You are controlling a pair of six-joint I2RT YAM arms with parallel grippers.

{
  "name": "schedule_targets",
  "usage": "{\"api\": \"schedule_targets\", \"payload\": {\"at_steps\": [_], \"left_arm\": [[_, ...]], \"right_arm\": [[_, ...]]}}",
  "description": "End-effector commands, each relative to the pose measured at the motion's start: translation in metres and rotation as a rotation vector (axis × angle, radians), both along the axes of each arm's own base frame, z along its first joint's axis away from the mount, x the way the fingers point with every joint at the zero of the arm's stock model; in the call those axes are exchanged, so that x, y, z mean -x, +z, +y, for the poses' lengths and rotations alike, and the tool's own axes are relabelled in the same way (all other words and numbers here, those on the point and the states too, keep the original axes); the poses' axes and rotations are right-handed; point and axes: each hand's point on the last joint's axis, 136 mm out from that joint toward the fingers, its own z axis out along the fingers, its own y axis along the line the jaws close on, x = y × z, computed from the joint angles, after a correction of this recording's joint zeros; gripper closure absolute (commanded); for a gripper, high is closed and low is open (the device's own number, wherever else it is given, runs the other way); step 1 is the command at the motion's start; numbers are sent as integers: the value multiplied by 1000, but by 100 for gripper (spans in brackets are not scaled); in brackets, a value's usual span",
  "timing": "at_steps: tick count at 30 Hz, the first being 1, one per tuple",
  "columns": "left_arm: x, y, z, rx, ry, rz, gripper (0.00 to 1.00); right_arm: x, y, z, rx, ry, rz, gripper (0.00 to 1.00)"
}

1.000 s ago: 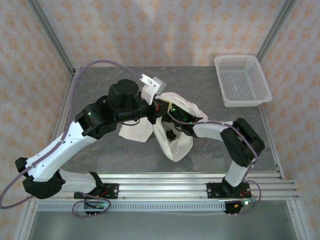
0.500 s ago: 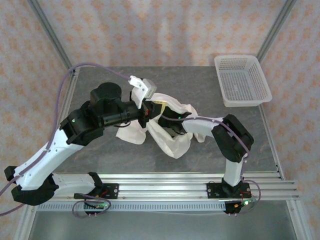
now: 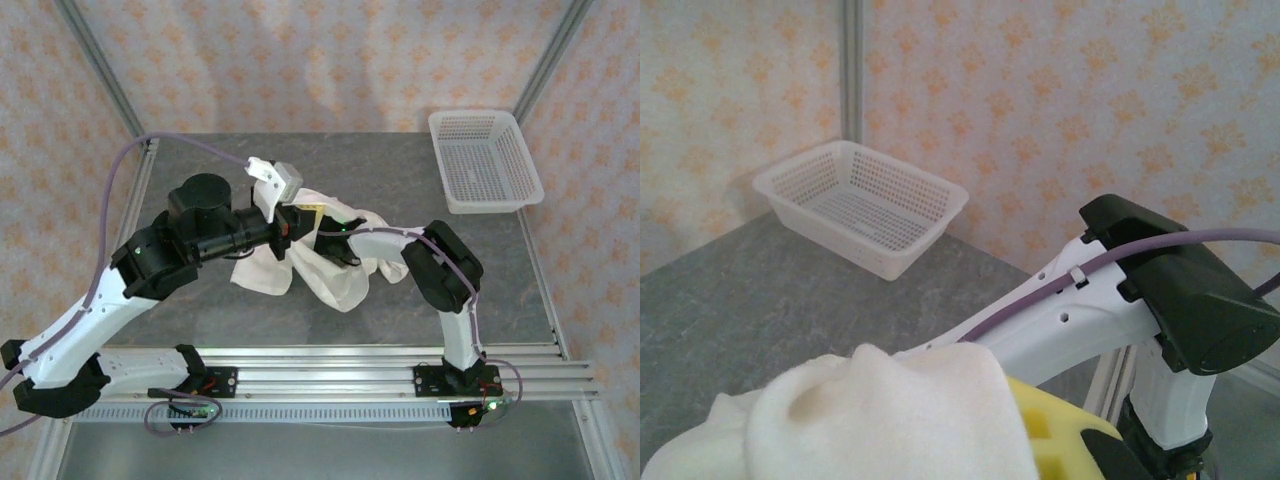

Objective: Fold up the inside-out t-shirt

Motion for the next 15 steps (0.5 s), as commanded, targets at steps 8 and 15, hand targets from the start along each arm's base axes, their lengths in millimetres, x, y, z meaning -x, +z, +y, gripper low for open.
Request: {"api": "schedule_targets", "payload": {"at_steps": [8, 15], "left_arm": [[-50, 29, 66, 81, 475, -71, 100], [-138, -73, 112, -93, 785, 279, 100]], "right_arm": [[55, -14, -8, -76, 138, 140, 100], [96, 85, 28, -268, 378, -59, 100]]}}
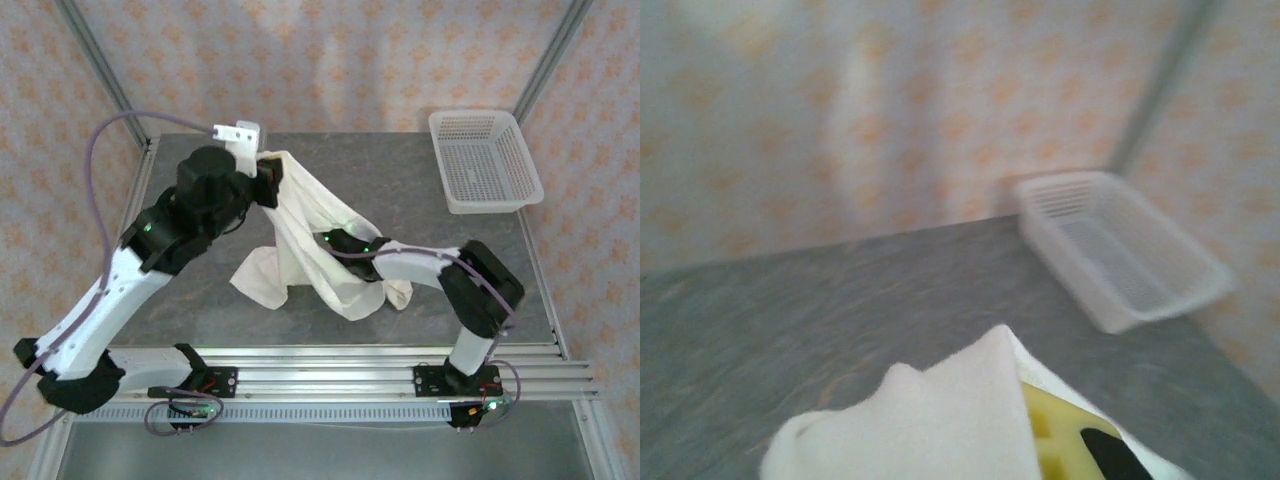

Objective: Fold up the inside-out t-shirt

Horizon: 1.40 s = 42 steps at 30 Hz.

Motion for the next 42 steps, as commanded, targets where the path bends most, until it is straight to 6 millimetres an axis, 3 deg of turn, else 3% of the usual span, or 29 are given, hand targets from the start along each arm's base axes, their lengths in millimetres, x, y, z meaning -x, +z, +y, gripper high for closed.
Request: {"api": "schedule_targets", "payload": {"at_steps": [1, 7, 11, 14, 18, 22, 24, 26, 29, 31, 33, 35, 37, 39, 42], "left_arm": [[-25, -60, 24, -17, 141, 195, 100], [-51, -165, 37, -53, 213, 419, 100], [-52, -245, 39, -107, 220, 583, 100], [-46, -291, 42, -135, 227, 681, 100], [-33, -328, 43, -84, 211, 727, 100], [-21, -350, 63, -90, 264, 788, 100], [-18, -348, 71, -57, 275, 799, 87], [-15, -336, 78, 6, 271, 782, 67], [-13, -288, 86, 47, 264, 667, 38], [-12, -251, 79, 111, 214, 563, 30], [-9, -208, 56, 215, 91, 442, 28], [1, -165, 17, 279, -82, 333, 28], [17, -137, -23, 260, -238, 264, 27], [29, -121, -58, 226, -369, 233, 27], [30, -122, -92, 200, -461, 255, 26]], "right_arm": [[22, 63, 23, -148, 137, -117, 100], [43, 167, 11, -437, 157, -378, 100], [65, 233, 6, -602, 263, -532, 100], [63, 271, -8, -673, 224, -610, 100], [58, 317, -29, -746, 161, -728, 100], [57, 357, -44, -846, 136, -815, 100], [54, 364, -48, -843, 120, -828, 100], [49, 364, -51, -829, 90, -824, 100], [39, 357, -55, -813, 25, -796, 100], [33, 350, -55, -800, -8, -764, 100], [27, 344, -52, -799, -31, -733, 100], [21, 341, -48, -806, -52, -697, 100], [17, 339, -43, -803, -61, -669, 100], [13, 339, -39, -806, -67, -643, 100], [14, 343, -30, -834, -41, -615, 100]]}}
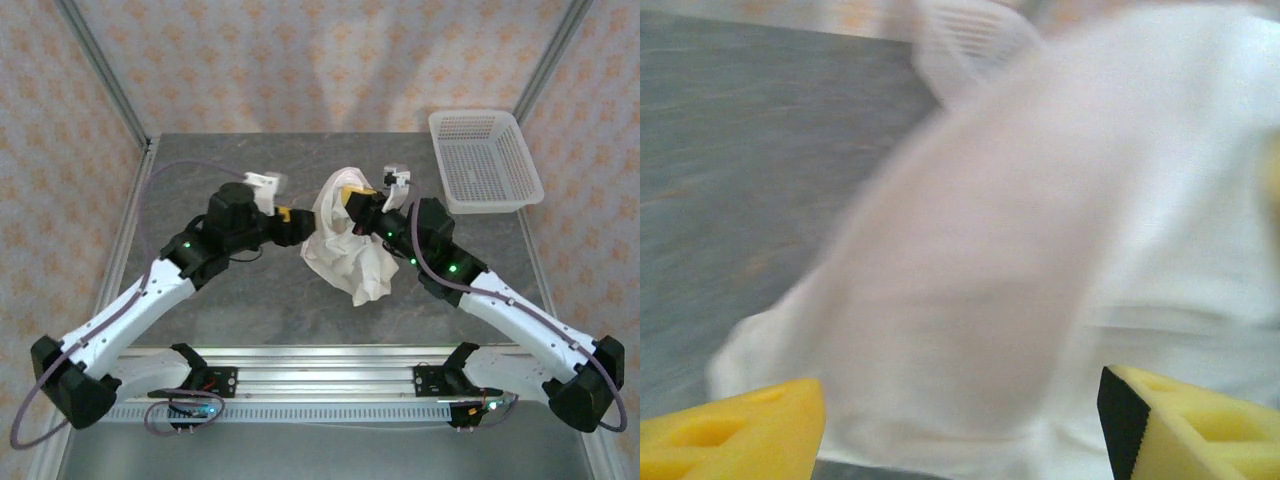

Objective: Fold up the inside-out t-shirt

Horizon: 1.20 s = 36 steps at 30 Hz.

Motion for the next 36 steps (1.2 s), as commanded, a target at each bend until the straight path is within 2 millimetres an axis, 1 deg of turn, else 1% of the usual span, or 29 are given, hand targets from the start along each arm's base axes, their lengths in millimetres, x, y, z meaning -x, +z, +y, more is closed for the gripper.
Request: {"api": "schedule_targets", "payload": {"at_steps": [1, 4, 6, 7, 8, 9, 11, 13, 14, 15, 17, 18, 19, 20, 21, 22, 23, 24, 25, 26, 27, 28, 29, 30, 32, 33, 35, 36], "left_arm": [[-8, -1, -29, -39, -77, -20, 26], [-33, -24, -17, -145, 60, 30, 26], [-40, -21, -20, -144, 72, 23, 29], [-40, -15, -24, -124, 57, 14, 34], [-40, -9, -29, -102, 38, 4, 46], [-39, -5, -32, -90, 22, 2, 61], [-37, -2, -34, -93, 7, 17, 99], [-34, 0, -28, -106, 23, 29, 100], [-32, 3, -25, -94, 34, 25, 100], [-30, 9, -21, -69, 47, 18, 100], [-27, 25, -12, 10, 79, 2, 100], [-28, 30, -7, 34, 96, -2, 100], [-28, 35, -2, 48, 115, -3, 100], [-29, 35, 3, 53, 131, 2, 100], [-30, 35, 6, 54, 139, 8, 100], [-30, 35, 6, 56, 135, 13, 100], [-30, 33, 5, 58, 126, 19, 100], [-30, 30, 4, 58, 118, 27, 100], [-29, 27, 2, 59, 110, 38, 100], [-30, 24, 1, 60, 106, 50, 100], [-29, 21, -1, 59, 99, 60, 100], [-28, 18, -2, 57, 93, 71, 100], [-28, 16, -3, 57, 88, 76, 100], [-27, 14, -3, 54, 85, 80, 100], [-26, 12, -4, 48, 73, 85, 100], [-25, 12, -5, 43, 66, 85, 100], [-24, 13, -6, 40, 52, 86, 100], [-23, 13, -7, 40, 46, 87, 100]], "right_arm": [[4, 41, 3, -112, 31, -34, 100], [6, 44, 6, -141, 54, -5, 100], [3, 37, 7, -143, 48, 55, 100], [3, 30, 8, -139, 43, 96, 100], [0, 24, 7, -140, 28, 139, 100], [-1, 16, 5, -142, 7, 180, 100], [-9, -6, -10, -152, -86, 279, 100], [-9, -24, -23, -148, -136, 337, 100], [-7, -35, -28, -139, -150, 360, 96], [-4, -44, -29, -129, -144, 373, 88], [11, -66, -17, -102, -38, 386, 65], [20, -79, -11, -85, 20, 396, 60], [31, -97, -3, -54, 82, 409, 57], [45, -122, 3, -3, 125, 422, 56], [57, -143, 8, 58, 161, 416, 55], [73, -168, 14, 132, 204, 395, 56], [85, -193, 17, 198, 235, 376, 62], [91, -213, 15, 244, 234, 376, 70], [89, -227, 8, 268, 189, 404, 77], [86, -231, 3, 278, 155, 420, 79], [85, -228, 1, 288, 143, 405, 78], [81, -219, -3, 308, 122, 360, 74], [75, -209, -10, 336, 76, 307, 68], [69, -199, -17, 359, 40, 254, 64], [56, -169, -27, 421, -19, 92, 56], [54, -158, -26, 449, -19, 13, 50], [48, -132, -19, 511, -7, -161, 33], [44, -122, -16, 534, -10, -216, 27]]}}
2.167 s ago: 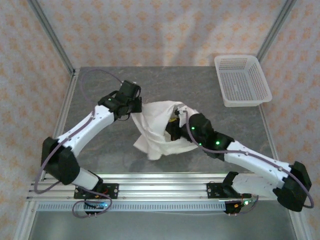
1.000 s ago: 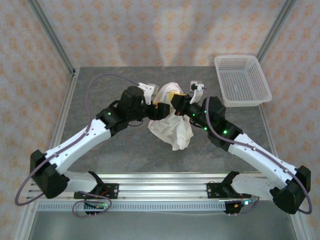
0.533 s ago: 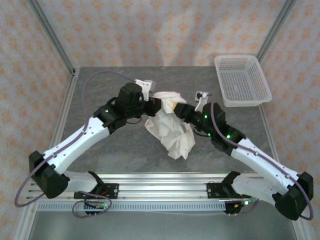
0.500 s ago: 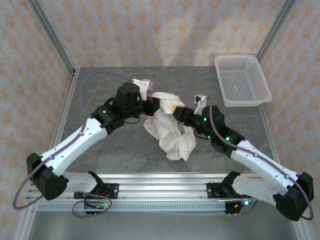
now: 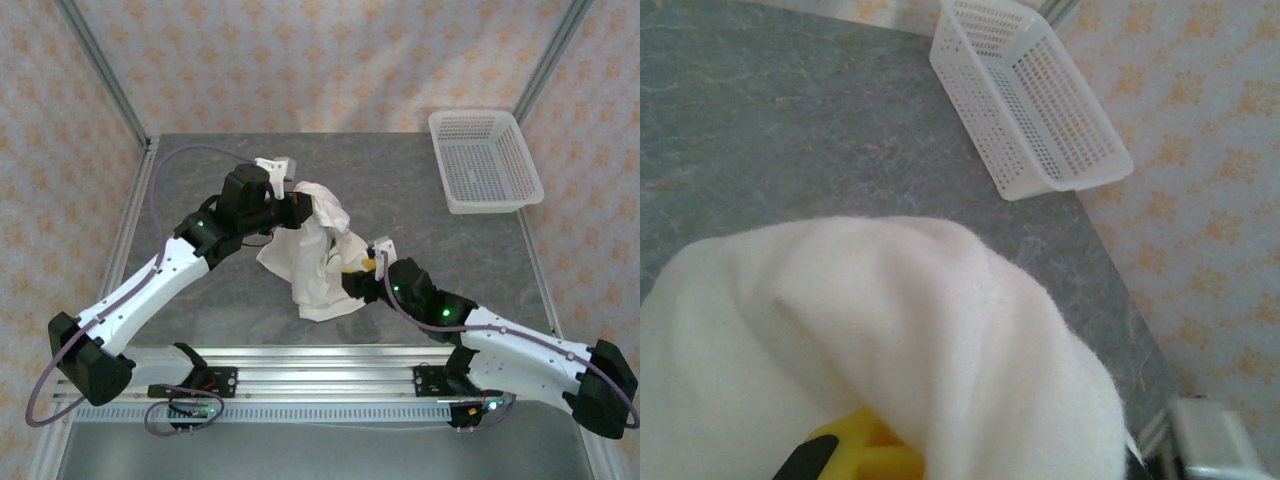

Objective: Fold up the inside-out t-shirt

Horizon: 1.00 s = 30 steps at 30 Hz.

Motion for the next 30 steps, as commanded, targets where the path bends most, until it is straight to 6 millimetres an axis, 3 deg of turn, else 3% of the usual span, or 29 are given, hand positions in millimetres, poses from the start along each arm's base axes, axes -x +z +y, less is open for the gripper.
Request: {"api": "schedule_targets", "payload": {"at_steps": [1, 4, 7, 9, 12, 13, 18, 21, 24, 26, 29, 30], "left_arm": [[4, 10, -4, 21, -39, -13, 100], [6, 11, -4, 13, -43, -11, 100], [8, 8, -2, 0, -46, -7, 100], [10, 6, 1, -15, -43, -5, 100], [10, 5, 7, -36, -23, -7, 100], [11, 4, 8, -41, -23, -9, 100], [-2, -12, 28, -153, 35, -24, 100], [-31, -53, 57, -341, 137, -22, 100], [-60, -90, 70, -361, 173, 30, 100], [-67, -92, 71, -359, 183, 18, 96], [-66, -77, 70, -329, 182, -28, 77], [-62, -71, 73, -325, 189, -41, 67]], "right_arm": [[-22, 59, 5, 135, 17, -344, 23], [-33, 81, 26, 182, 86, -400, 22], [-49, 102, 33, 152, 67, -407, 29], [-60, 111, 32, 133, 41, -404, 49], [-63, 113, 34, 118, 64, -370, 95], [-60, 112, 35, 116, 89, -351, 100], [-30, 126, 41, -15, 215, -207, 100], [-9, 146, 44, -155, 282, -67, 100], [2, 161, 46, -262, 306, 66, 100], [1, 163, 45, -290, 282, 115, 100], [-6, 165, 38, -316, 219, 122, 100], [-12, 166, 35, -333, 184, 122, 100]]}}
